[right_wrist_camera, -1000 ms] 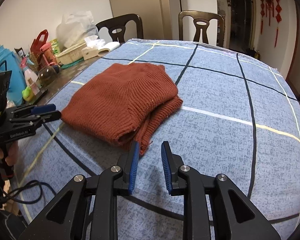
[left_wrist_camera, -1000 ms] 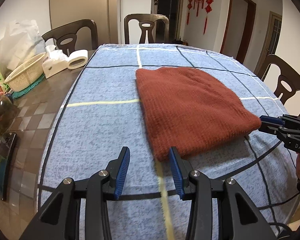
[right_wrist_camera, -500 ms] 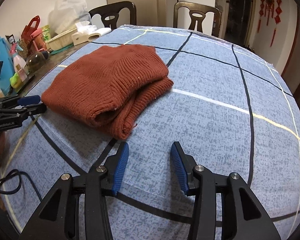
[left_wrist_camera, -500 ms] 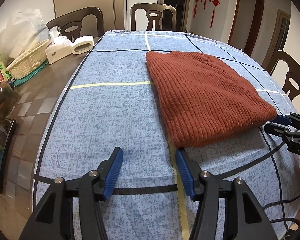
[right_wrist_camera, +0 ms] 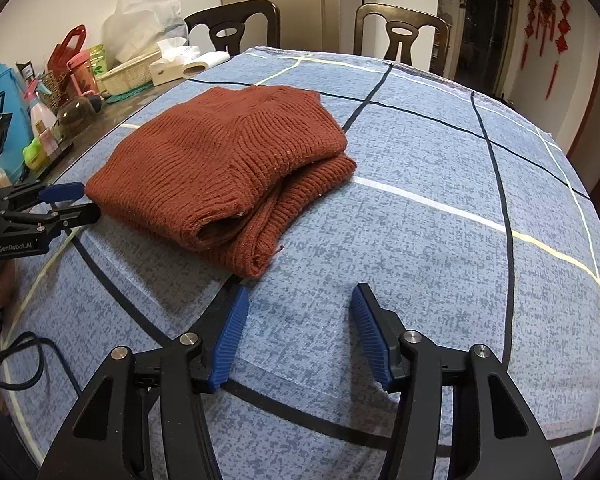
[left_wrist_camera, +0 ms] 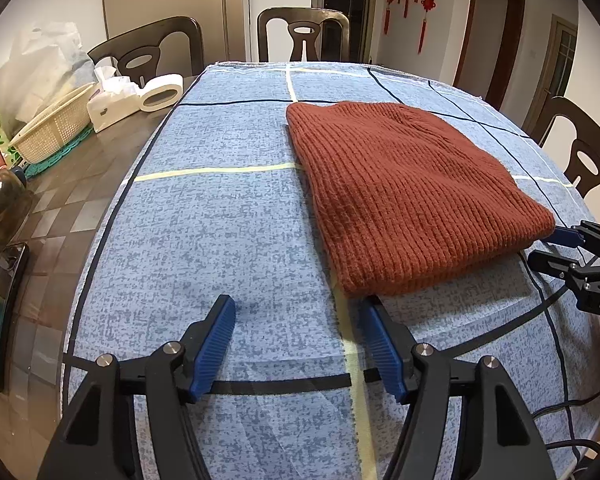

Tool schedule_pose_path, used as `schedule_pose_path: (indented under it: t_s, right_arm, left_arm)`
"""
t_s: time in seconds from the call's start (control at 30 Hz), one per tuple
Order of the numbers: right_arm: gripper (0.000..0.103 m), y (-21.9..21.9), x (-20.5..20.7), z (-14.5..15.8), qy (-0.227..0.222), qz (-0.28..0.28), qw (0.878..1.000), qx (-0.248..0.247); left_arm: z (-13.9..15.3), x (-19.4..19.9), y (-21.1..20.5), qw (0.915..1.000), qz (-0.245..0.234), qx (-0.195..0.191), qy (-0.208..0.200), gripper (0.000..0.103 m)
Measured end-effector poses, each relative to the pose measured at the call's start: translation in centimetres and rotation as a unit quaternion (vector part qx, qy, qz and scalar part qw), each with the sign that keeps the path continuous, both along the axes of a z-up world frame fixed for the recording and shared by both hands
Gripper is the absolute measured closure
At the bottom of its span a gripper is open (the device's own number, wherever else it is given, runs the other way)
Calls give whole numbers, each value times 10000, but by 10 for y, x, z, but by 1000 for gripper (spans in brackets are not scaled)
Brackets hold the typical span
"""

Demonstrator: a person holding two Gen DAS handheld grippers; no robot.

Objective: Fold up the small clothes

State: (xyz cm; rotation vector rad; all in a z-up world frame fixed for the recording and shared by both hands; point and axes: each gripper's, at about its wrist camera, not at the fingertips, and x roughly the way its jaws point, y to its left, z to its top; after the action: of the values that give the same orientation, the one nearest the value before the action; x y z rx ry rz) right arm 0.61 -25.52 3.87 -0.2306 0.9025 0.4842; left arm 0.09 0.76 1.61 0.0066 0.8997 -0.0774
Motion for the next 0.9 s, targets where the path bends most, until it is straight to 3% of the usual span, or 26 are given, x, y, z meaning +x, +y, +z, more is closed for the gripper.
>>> schedule_pose_path:
  t_s: [0.9]
  right_arm:
    - [46,1,-1,0,-2,2,10000,-2]
  left_arm:
    - [-1,1,-1,10000,5,27,2,33]
